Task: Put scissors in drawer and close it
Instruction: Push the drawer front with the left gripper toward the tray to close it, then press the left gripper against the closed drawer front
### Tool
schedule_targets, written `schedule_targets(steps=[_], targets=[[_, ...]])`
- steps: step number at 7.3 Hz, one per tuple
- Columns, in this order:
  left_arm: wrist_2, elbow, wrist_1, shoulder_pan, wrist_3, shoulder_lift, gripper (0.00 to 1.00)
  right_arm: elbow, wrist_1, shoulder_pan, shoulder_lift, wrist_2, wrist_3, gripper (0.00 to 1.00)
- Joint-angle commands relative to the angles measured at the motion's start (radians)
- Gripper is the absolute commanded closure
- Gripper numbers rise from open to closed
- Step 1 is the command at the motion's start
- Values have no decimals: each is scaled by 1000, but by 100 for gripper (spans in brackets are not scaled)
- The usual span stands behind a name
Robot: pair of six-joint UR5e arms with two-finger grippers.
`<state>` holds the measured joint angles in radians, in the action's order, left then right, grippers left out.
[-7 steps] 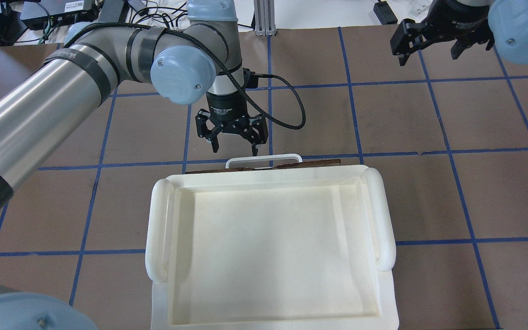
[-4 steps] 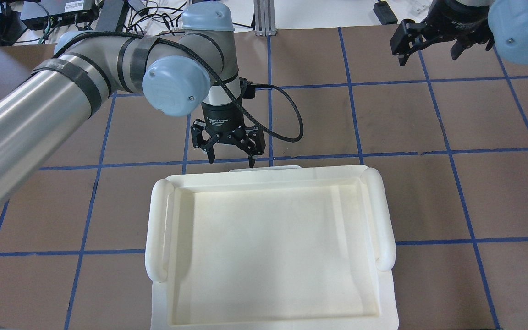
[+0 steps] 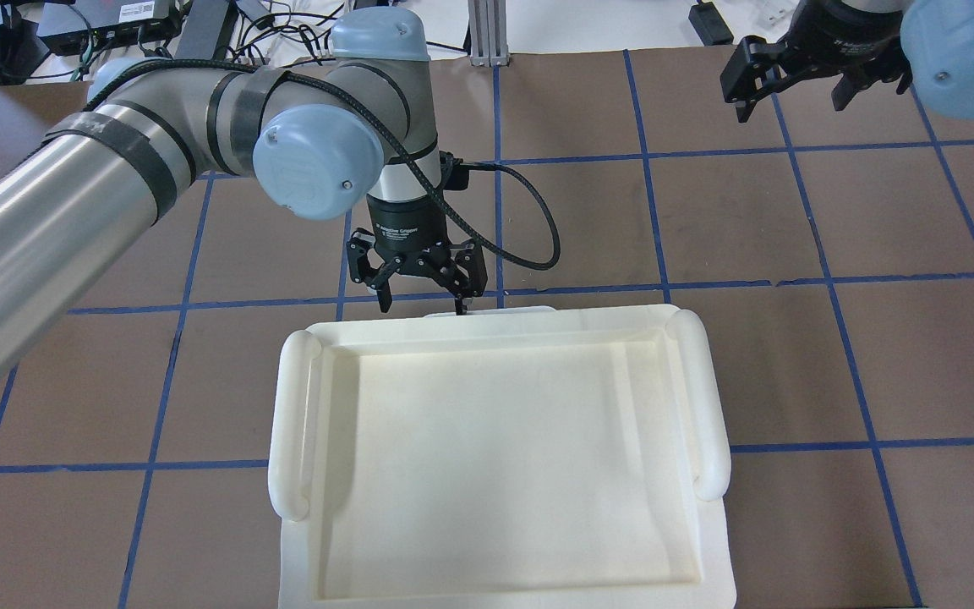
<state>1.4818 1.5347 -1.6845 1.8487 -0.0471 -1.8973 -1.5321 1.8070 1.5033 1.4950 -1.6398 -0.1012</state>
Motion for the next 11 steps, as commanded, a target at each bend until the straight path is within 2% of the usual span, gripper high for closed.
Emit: schedule_targets(steps=[1, 8, 11], targets=[[0, 11, -26, 1, 0, 12, 0, 0, 0, 0, -1, 0, 0, 0], [0, 32, -52, 0, -2, 24, 0, 0, 2, 0, -1, 0, 0, 0], [8, -42, -46, -37, 3, 76, 0, 1, 2, 0, -1, 0, 0, 0]])
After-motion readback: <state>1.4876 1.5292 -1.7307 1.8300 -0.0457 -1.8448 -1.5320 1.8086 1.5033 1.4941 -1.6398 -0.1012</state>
